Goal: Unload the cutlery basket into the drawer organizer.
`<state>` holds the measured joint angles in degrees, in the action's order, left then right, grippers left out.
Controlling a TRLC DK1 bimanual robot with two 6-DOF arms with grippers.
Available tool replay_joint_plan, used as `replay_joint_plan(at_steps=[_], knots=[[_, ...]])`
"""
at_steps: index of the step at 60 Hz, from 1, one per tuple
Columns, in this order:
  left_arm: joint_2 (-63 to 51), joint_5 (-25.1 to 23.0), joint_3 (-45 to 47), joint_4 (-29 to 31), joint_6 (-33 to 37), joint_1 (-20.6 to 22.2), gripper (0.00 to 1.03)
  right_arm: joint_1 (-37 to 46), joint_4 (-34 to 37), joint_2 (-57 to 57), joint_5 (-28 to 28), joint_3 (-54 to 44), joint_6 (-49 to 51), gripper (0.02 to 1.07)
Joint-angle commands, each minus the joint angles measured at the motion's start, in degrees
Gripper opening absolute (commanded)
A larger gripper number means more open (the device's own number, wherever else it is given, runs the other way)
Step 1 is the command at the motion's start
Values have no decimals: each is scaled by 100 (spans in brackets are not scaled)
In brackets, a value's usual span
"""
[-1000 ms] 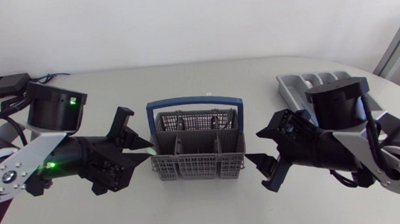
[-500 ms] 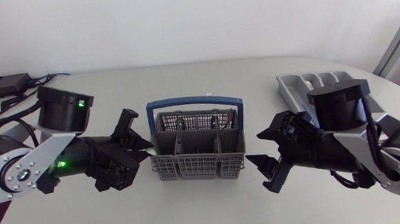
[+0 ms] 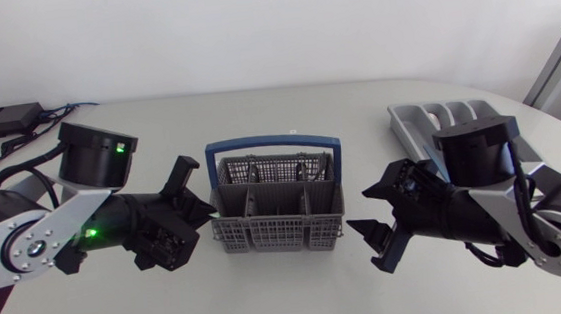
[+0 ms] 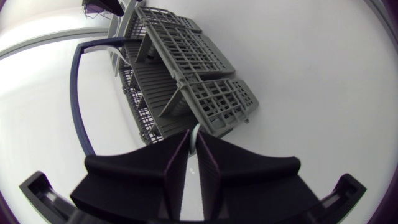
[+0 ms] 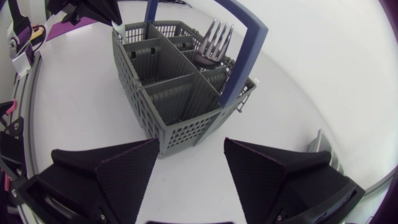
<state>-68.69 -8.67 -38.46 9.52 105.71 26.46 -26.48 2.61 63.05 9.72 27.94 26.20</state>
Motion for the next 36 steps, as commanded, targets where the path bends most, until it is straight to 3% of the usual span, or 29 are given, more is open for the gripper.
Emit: replay_joint_plan(at_steps=[1, 15, 36], knots=[[-128, 49, -30, 85, 283, 52, 3, 38, -50, 59, 57, -123, 96, 78], [-110, 102, -145, 129, 292, 26, 3, 46, -50, 32, 57, -158, 114, 78], [110, 102, -575, 657, 319, 26, 3, 29, -50, -47, 66, -184, 140, 78]])
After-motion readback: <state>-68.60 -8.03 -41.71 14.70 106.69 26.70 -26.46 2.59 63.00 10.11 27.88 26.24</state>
